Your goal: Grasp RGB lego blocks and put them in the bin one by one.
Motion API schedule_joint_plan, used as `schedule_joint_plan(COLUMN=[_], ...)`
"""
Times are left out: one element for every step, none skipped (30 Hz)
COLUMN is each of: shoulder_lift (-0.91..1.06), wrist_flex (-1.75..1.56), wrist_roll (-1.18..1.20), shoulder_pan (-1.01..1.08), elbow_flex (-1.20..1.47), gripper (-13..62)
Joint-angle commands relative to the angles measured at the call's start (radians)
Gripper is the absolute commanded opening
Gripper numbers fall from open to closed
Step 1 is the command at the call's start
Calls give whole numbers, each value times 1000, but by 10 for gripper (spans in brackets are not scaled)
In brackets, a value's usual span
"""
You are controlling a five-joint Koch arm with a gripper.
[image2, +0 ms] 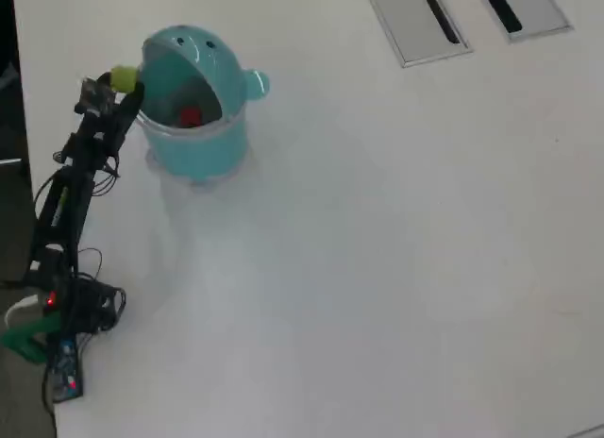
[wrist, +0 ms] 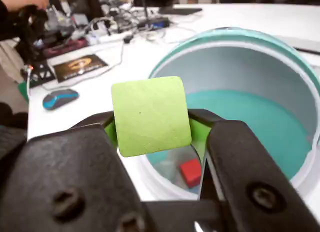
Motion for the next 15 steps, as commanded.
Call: schedule_joint_plan(shoulder_lift=[-64, -81, -114, -132, -150, -170, -198, -210, -222, -258, -268, -270, -268, -267, -256], wrist_flex=[-98, -104, -123, -141, -150, -172, -196, -207, -221, -221, -227, -227, -227, -227, -227], wrist_roll=[-18, -18, -18, -18, -18, -18, -20, -21, -38, -207, -238, -261, -304, -319, -344], shoulder_pan=[5, 8, 18, 18, 18, 18, 18, 17, 18, 14, 15, 15, 15, 15, 17], elbow_flex=[-160, -169, -186, -187, -192, -195, -193, -192, -192, -187, -187, -186, -169, -164, -152], gripper=[54, 54, 54, 54, 54, 54, 54, 55, 59, 177, 193, 201, 224, 229, 243])
